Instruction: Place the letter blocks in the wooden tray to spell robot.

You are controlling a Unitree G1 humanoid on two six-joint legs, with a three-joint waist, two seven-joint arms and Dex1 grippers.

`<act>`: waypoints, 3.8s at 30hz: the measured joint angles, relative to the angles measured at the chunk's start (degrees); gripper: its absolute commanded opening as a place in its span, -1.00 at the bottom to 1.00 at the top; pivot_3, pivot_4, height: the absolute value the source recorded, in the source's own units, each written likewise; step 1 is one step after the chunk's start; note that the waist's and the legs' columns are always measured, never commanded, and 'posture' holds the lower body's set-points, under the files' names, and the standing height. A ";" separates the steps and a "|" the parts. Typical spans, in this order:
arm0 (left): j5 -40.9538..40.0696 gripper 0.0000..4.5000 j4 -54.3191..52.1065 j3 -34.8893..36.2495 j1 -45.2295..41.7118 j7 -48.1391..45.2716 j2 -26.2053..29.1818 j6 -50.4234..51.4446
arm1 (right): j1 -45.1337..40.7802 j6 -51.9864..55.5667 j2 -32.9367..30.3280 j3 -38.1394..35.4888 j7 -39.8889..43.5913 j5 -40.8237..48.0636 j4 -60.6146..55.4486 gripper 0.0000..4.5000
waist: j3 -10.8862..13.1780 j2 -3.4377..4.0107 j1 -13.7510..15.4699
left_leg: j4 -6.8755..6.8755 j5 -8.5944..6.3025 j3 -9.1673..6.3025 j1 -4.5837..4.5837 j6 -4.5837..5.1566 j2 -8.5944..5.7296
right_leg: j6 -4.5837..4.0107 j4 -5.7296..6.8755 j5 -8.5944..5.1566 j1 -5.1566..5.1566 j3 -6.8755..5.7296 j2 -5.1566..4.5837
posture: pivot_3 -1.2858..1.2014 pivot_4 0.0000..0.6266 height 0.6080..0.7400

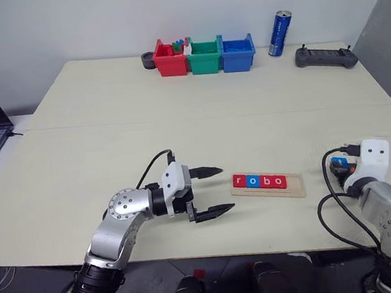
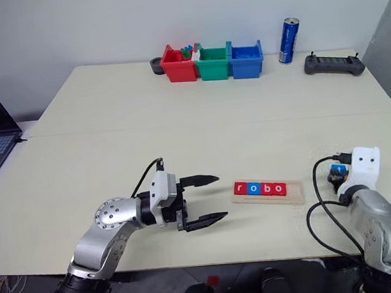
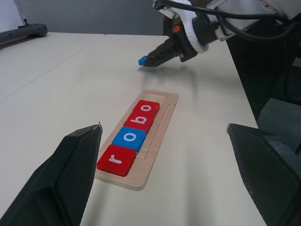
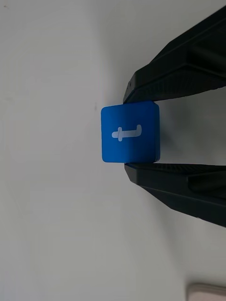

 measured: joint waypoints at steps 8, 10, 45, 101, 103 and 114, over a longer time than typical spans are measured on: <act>0.00 1.00 0.46 -0.04 -1.01 -0.10 -0.30 -0.04 | 4.91 1.86 6.03 1.10 -2.10 -1.69 -5.42 -0.20 | -0.03 -0.01 0.00 | -0.36 0.01 0.02 0.14 -0.01 0.03 | -0.02 -0.05 -0.01 -0.02 -0.01 0.00 | 0.03 -0.52 1.00; 0.00 1.00 0.46 -0.05 -1.00 -0.10 -0.33 -0.04 | 6.57 0.47 7.56 1.60 -2.22 -2.14 -6.13 0.10 | -0.03 -0.01 -0.01 | -0.42 0.01 0.00 0.17 -0.01 0.05 | -0.06 -0.04 -0.04 -0.02 -0.03 0.00 | 0.03 -0.52 1.00; 0.31 1.00 1.39 -0.15 -1.14 0.16 -1.76 -0.22 | 12.08 -45.71 -34.18 9.93 54.37 1.92 19.29 0.99 | 0.02 -0.11 -0.45 | -0.44 0.01 0.10 0.22 0.00 0.02 | -0.06 -0.22 -0.05 0.09 0.00 -0.01 | 0.03 -0.52 1.00; 0.54 1.00 2.17 -0.08 -2.10 -0.08 -2.88 -0.93 | 0.37 -54.17 -36.91 17.78 69.13 0.09 32.01 -0.36 | 0.02 -0.12 -0.38 | -0.43 0.01 0.42 0.66 0.00 0.04 | -0.06 -0.04 -0.05 0.30 0.36 -0.01 | 0.03 -0.52 1.00; 0.34 1.00 2.19 -0.03 -2.63 0.02 -2.96 -0.98 | -0.68 -53.92 -36.92 19.29 69.78 0.14 31.00 -0.36 | 0.02 -0.13 -0.31 | -0.43 0.01 0.42 0.65 0.00 0.03 | -0.06 -0.05 -0.05 0.30 0.36 -0.02 | 0.03 -0.52 1.00; 0.26 1.00 2.11 0.04 -2.44 1.01 -2.90 -0.99 | -4.96 -57.58 -37.28 26.34 74.18 -3.18 36.32 -0.36 | 0.03 -0.13 -0.24 | -0.44 0.01 0.44 0.66 0.00 0.03 | -0.06 -0.04 -0.05 0.28 0.37 -0.03 | 0.03 -0.52 1.00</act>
